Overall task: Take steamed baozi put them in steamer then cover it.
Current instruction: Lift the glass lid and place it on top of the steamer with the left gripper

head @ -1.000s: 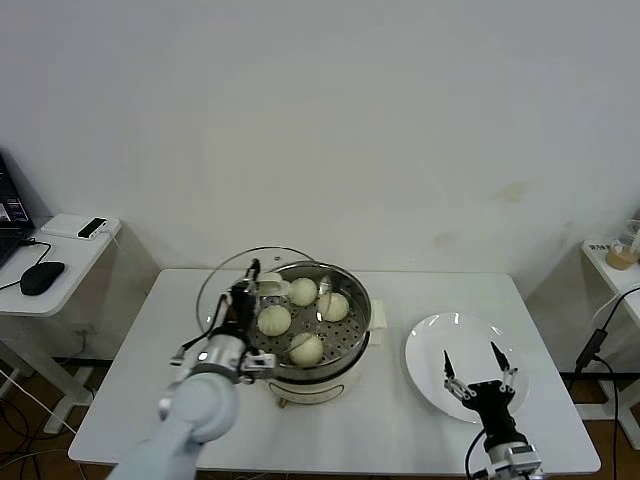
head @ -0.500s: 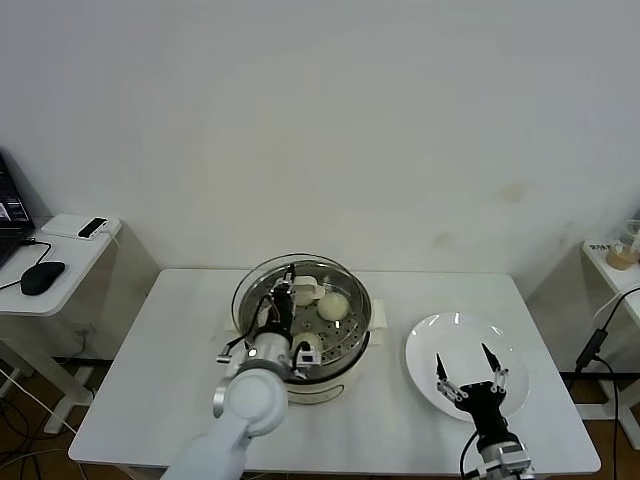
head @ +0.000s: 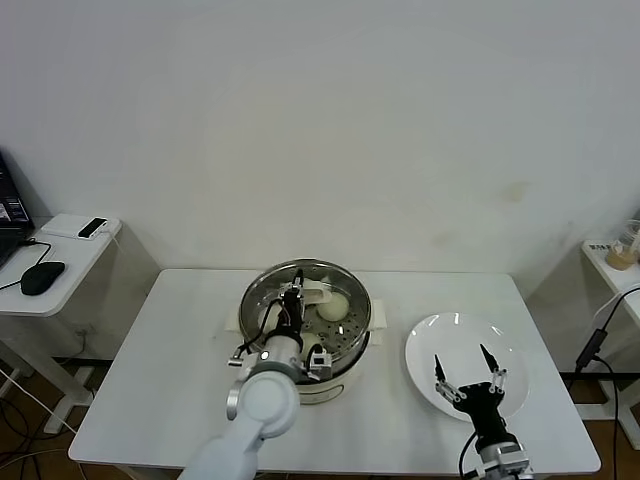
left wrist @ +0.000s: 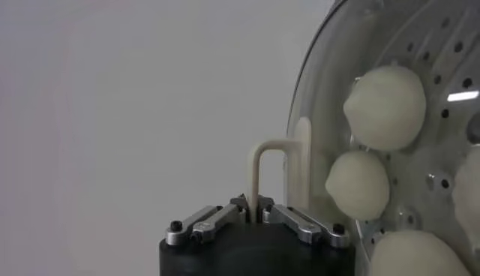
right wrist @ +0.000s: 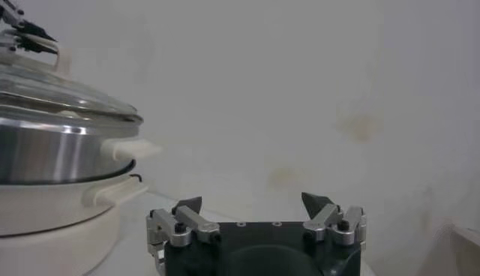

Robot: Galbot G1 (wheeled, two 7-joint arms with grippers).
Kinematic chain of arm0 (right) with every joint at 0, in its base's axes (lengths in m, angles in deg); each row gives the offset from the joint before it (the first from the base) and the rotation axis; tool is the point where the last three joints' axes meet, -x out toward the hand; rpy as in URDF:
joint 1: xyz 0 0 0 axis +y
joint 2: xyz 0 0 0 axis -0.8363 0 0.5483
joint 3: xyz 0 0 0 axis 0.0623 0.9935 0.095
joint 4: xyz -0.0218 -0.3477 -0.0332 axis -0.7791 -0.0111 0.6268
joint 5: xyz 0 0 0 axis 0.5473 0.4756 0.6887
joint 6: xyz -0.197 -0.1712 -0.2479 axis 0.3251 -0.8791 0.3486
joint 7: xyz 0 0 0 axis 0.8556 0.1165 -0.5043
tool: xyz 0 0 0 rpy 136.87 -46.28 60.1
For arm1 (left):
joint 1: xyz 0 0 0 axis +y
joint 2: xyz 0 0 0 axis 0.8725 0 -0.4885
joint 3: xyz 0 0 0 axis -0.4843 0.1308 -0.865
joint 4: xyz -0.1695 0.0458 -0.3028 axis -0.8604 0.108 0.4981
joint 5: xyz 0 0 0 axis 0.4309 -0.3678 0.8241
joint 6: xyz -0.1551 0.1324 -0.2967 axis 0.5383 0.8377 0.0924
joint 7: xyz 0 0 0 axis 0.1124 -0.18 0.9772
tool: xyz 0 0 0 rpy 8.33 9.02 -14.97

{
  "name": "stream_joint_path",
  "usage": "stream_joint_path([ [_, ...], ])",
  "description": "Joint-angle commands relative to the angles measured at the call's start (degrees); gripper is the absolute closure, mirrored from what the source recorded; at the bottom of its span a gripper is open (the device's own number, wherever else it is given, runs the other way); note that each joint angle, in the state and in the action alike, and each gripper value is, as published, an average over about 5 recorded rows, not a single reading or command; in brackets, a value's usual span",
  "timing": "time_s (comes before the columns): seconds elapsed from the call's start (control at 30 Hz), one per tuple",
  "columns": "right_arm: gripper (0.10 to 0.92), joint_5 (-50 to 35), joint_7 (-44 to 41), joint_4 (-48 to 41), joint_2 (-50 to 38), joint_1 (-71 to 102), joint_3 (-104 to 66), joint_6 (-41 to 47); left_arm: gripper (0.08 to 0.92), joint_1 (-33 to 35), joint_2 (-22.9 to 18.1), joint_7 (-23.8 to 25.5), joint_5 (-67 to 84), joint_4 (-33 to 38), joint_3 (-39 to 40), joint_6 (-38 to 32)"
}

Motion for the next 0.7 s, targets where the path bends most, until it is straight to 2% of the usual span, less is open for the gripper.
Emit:
stream_joint_path([
  [0.03, 0.203, 0.11, -0.02, -0.19, -0.02, -0.10, 0.08, -0.11, 0.850, 0.23, -1.10, 0.54, -1.10, -0.61, 0.24, 0.08],
  [0.53, 0.203, 0.03, -0.16, -0.18, -0.35, 0.01, 0.03, -0.24, 0.850, 1.34, -1.84, -0.25, -0.57, -0.60, -0.52, -0.36],
  [0.63, 0.203, 0.04, -0.16, -0.19, -0.35, 0.03, 0.13, -0.24, 0.809, 1.97, -1.84, -0.59, -0.52, 0.13, -0.85, -0.37],
  [0.7, 0.203, 0.08, -0.17, -0.20, -0.30, 0.06, 0.23, -0.25, 0.751, 2.34, -1.70, -0.73, -0.49, 0.76, -1.13, -0.41],
])
